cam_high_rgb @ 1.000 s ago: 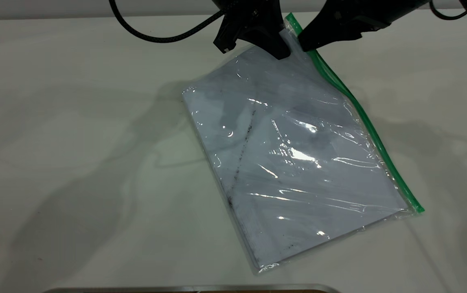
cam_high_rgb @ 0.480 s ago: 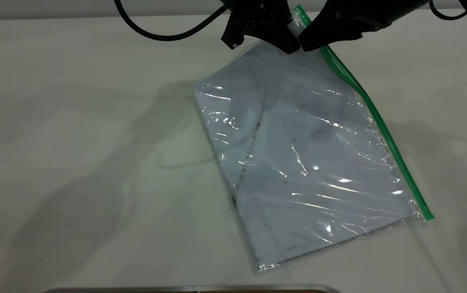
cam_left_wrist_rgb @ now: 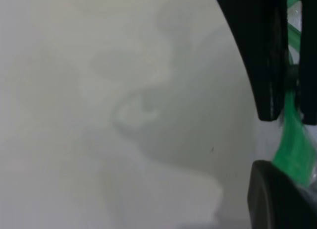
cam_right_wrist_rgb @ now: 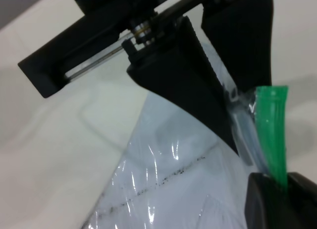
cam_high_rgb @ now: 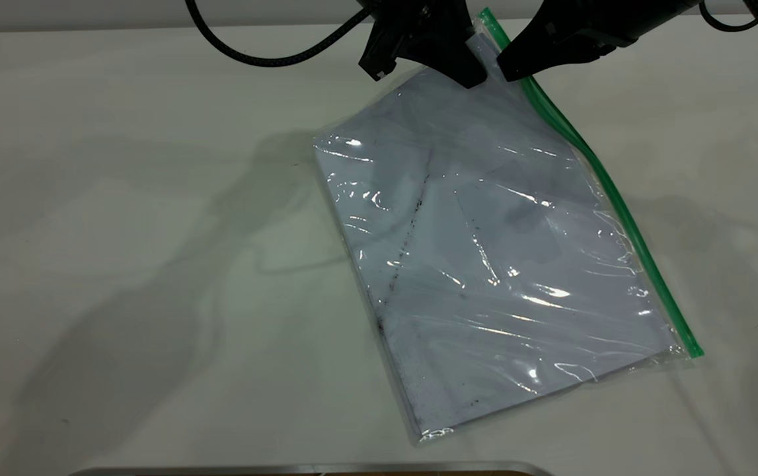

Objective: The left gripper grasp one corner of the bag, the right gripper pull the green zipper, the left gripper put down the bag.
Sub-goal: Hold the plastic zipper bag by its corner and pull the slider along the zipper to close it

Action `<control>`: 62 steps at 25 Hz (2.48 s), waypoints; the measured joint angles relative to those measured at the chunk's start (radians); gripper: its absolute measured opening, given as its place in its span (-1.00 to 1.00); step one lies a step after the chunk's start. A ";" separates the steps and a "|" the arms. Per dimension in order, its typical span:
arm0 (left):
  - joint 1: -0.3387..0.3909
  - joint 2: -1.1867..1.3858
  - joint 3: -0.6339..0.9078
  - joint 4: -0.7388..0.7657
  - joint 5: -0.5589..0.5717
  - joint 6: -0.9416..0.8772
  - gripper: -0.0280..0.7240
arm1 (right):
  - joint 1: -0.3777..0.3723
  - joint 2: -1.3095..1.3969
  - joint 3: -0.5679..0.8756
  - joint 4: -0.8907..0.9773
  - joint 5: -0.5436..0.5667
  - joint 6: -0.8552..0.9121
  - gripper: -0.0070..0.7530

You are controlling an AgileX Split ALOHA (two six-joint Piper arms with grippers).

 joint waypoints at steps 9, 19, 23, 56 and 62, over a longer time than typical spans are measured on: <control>0.022 0.001 0.000 -0.022 0.012 -0.013 -0.79 | 0.003 -0.001 -0.003 -0.085 -0.032 0.100 -0.88; 0.048 0.002 0.000 -0.078 0.039 -0.028 -0.79 | 0.005 -0.002 -0.011 -0.176 -0.057 0.185 -0.87; 0.048 0.002 0.000 -0.080 0.039 -0.031 -0.79 | 0.005 0.002 -0.011 -0.235 -0.073 0.245 -0.87; 0.204 -0.016 0.000 0.060 0.056 -0.193 -0.79 | 0.002 0.031 -0.011 -0.734 0.201 0.770 -0.83; 0.204 -0.019 0.000 0.097 0.067 -0.215 -0.79 | 0.002 0.031 -0.011 -0.798 0.313 0.876 -0.82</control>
